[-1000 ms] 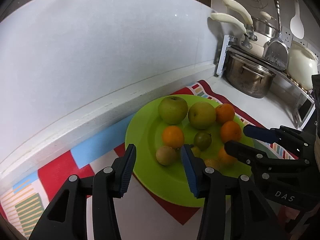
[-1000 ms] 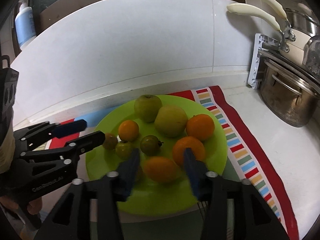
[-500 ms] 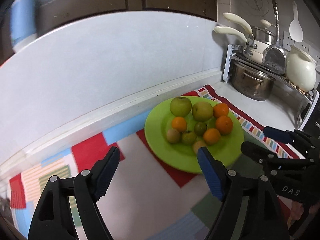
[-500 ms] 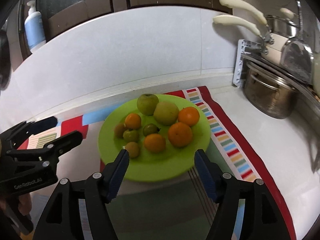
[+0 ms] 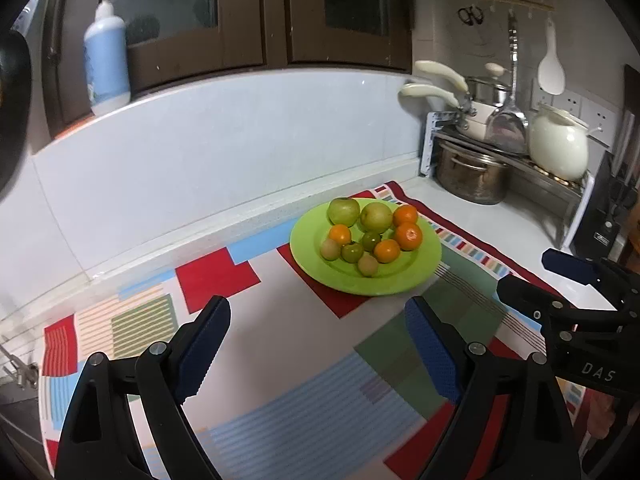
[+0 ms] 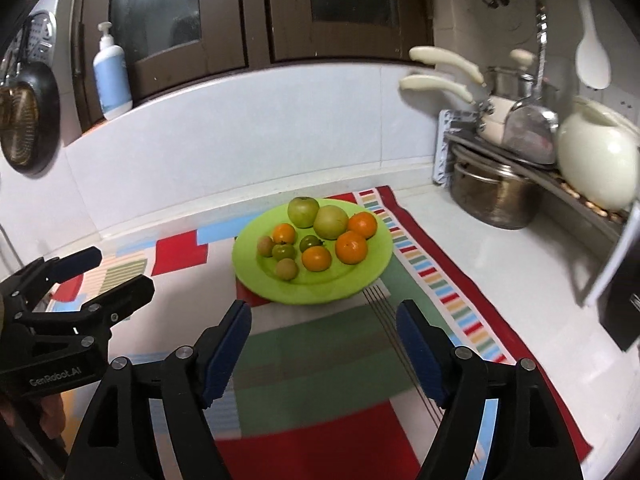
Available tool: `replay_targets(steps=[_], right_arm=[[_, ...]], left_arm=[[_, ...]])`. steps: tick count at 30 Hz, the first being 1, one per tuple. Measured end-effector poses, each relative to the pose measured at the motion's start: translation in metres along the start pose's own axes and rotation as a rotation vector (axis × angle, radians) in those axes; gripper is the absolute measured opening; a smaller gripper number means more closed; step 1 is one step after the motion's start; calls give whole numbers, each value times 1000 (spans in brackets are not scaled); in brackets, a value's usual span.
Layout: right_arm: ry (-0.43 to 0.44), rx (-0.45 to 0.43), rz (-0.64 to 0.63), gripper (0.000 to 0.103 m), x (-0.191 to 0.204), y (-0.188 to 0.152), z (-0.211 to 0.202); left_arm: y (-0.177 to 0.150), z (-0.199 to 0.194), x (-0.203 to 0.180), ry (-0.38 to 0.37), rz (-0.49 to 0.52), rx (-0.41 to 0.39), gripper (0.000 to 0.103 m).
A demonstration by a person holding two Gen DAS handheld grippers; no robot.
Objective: Organize fruits
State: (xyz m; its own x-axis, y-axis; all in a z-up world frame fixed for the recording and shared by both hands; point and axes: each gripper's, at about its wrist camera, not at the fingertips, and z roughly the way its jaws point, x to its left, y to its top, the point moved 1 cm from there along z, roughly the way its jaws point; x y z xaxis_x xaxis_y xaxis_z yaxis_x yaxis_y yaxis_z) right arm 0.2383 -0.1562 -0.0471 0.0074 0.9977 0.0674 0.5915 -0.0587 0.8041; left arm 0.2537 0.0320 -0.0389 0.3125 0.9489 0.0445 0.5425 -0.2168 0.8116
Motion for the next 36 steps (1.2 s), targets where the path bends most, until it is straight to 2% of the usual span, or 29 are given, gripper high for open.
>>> replay_targets(steps=[9,12,27,36], right_arm=[[-2,-42,-10,79,0,-24,-60],[4,-53,-26,82,-4,-33,-78],[0,-117,-70,85,-42,-76,-180],[17,-127,-71,85,-52,-97,-215]], left_arm=[[-22,-58,-21,20,-23,-30,90],[-30,-78,-32,37,-40,-39,91],[-67,-163,-98,68,-71,-84,99],[-83,-201,-120,101,-51,-117,103]])
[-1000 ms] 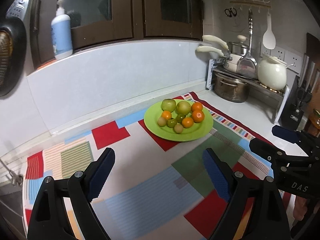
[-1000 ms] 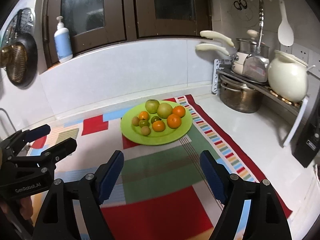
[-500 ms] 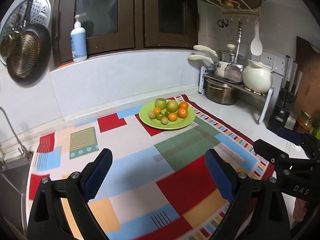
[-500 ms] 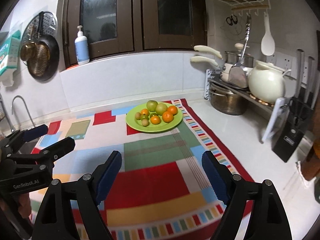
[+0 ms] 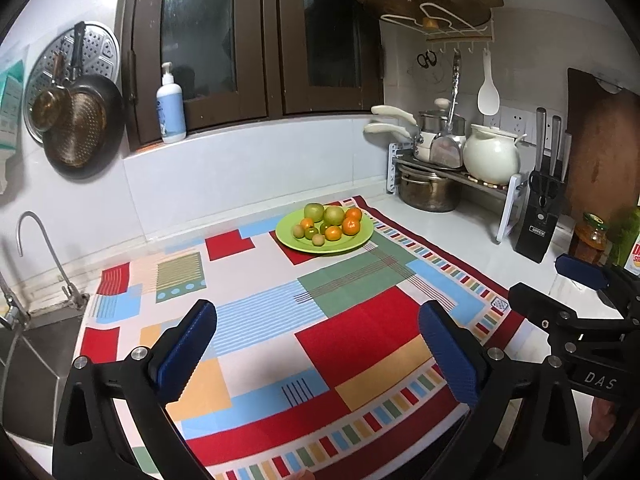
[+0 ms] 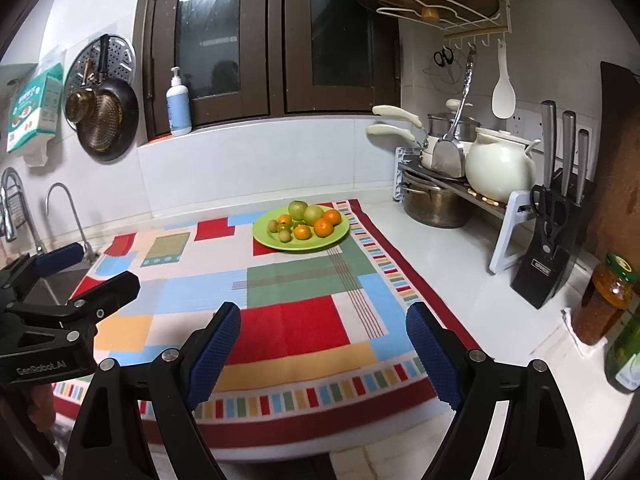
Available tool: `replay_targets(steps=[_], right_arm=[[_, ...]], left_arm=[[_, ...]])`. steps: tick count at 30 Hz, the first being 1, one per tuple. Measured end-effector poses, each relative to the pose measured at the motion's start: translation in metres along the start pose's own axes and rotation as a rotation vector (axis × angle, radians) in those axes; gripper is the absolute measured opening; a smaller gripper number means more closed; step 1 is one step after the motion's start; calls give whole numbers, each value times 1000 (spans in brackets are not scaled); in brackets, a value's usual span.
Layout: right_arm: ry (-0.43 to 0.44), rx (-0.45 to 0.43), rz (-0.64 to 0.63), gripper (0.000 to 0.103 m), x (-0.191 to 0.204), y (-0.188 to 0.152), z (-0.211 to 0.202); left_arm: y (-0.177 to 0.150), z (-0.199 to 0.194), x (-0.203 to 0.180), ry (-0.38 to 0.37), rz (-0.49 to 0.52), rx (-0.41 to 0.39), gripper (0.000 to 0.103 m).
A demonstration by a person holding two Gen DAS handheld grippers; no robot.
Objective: Organize fruits
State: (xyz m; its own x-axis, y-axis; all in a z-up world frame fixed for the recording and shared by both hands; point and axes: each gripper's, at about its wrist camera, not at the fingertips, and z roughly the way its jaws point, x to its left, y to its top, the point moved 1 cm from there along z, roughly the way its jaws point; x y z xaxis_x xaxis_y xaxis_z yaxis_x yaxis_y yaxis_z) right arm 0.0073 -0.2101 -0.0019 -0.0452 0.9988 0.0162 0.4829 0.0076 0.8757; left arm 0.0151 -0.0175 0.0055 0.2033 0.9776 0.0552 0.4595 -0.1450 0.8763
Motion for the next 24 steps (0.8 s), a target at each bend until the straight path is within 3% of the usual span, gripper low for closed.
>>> replay_targets(steps=[24], right_arm=[[22,-12,2,85,-5,-9,-24]], left_arm=[[-6,-25,-9,12,3,-32,103]])
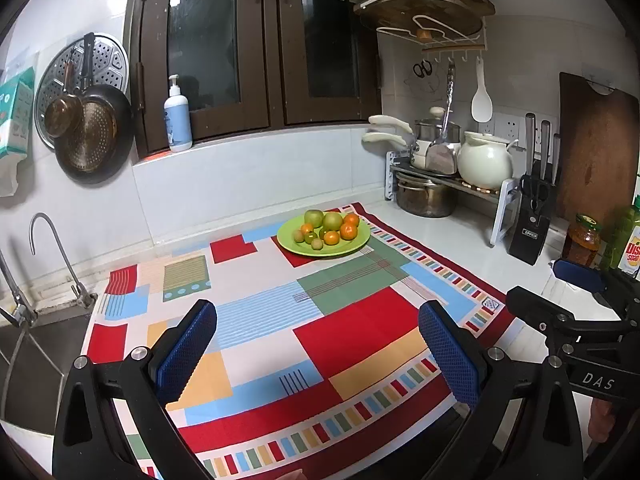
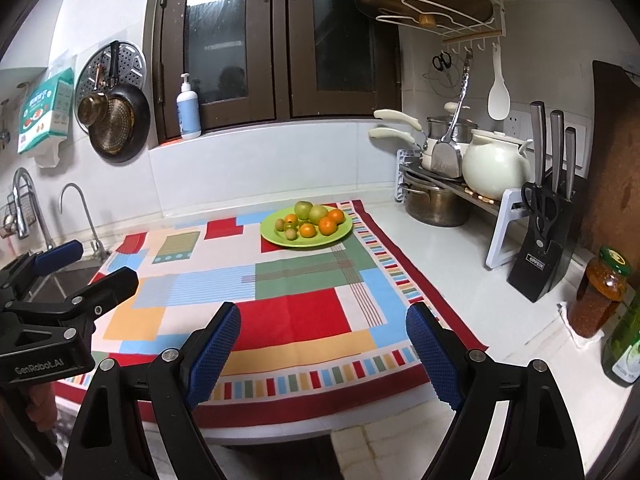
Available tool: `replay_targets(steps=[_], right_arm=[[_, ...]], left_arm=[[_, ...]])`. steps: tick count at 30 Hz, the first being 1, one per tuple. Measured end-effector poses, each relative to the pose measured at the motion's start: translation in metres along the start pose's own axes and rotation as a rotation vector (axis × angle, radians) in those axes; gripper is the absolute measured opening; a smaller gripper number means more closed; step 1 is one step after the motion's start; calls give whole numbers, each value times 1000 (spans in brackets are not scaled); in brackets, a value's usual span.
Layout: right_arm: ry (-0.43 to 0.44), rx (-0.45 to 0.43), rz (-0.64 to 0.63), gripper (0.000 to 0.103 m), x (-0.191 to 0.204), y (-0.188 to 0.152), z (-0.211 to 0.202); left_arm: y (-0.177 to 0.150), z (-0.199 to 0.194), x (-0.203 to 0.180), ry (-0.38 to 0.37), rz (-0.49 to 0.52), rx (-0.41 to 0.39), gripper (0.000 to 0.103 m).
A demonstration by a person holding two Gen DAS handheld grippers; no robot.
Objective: Organize fruits
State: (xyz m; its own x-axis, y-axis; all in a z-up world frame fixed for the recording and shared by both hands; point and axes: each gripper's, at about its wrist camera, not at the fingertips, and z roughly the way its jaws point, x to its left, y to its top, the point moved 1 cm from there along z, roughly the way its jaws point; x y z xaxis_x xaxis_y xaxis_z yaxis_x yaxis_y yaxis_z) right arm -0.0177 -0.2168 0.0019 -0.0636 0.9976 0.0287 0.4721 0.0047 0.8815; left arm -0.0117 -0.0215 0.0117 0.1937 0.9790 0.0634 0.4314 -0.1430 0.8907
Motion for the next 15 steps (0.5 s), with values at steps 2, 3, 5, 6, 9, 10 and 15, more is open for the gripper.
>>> replay_targets(steps=[2,3,5,6,9,10,15], right_arm=[[-4,-2,0,85,-1,0,0],[-5,-1,1,85,-1,0,-1],[-8,-1,3,85,0,0,-1],[-11,-2,3,85,-1,0,-1],[-13,-2,5,85,0,0,-2],[-14,-2,5,85,0,0,-2],[-19,-2,10,85,-1,0,-1]], left_arm=[[0,0,-1,-3,4,-3,103],[0,1,-1,-3,3,-5,103],[0,1,-1,-6,1,-7,103],[0,2,-1,-9,1,-6,103],[0,3,-1,-12,6,-4,103],[1,4,-1,-12,7,-4,103],[1,5,-2,-16,9,-3,103]])
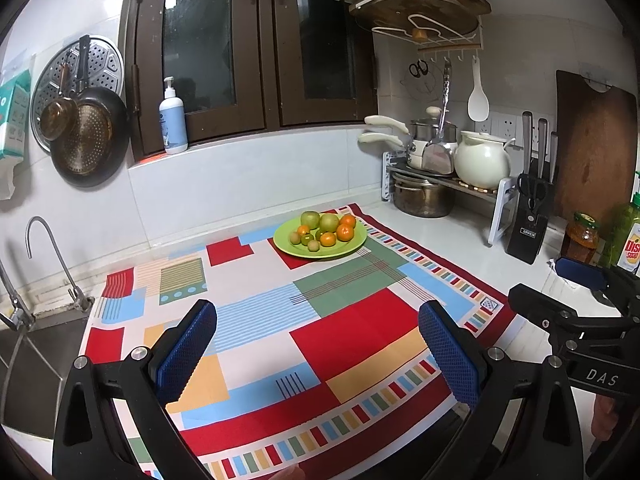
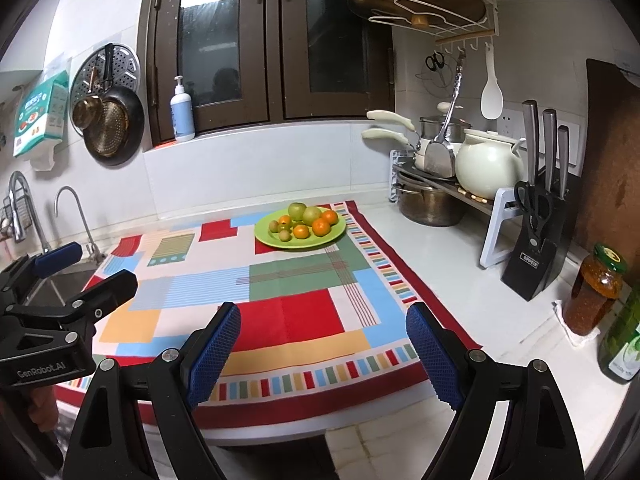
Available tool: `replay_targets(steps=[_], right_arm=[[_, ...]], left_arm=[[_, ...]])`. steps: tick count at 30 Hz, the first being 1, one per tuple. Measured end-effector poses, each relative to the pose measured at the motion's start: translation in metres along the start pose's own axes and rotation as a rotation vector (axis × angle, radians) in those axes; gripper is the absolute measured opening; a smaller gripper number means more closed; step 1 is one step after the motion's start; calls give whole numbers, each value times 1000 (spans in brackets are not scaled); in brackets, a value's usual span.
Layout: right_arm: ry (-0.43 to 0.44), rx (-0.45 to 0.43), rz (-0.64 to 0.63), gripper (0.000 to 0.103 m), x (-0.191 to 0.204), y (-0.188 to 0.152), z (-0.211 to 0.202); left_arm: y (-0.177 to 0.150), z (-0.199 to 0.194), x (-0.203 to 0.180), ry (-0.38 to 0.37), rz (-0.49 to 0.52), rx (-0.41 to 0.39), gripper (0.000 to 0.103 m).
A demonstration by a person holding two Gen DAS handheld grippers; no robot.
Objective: Organize fruits
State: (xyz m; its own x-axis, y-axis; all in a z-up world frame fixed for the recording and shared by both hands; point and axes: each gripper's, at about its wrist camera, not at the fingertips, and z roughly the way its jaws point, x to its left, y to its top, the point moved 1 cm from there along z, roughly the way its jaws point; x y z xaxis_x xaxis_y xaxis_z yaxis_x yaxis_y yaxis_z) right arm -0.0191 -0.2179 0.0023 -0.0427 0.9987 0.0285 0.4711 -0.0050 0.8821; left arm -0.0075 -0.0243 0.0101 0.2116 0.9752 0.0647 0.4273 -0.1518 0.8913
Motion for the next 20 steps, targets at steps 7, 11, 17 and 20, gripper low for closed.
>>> replay_targets(steps=[7,11,17,20], right_arm=[[-1,2,-1,85,0,0,1],[-1,9,2,85,-1,0,3],[-4,9,2,85,0,0,5],[-5,11,1,85,-1,0,7]], left_arm=[[0,2,1,2,-1,1,103],[0,4,2,-2,-6,8,103],[0,10,4,-11,-14,24,103],[-1,10,4,-9,-14,25,103]])
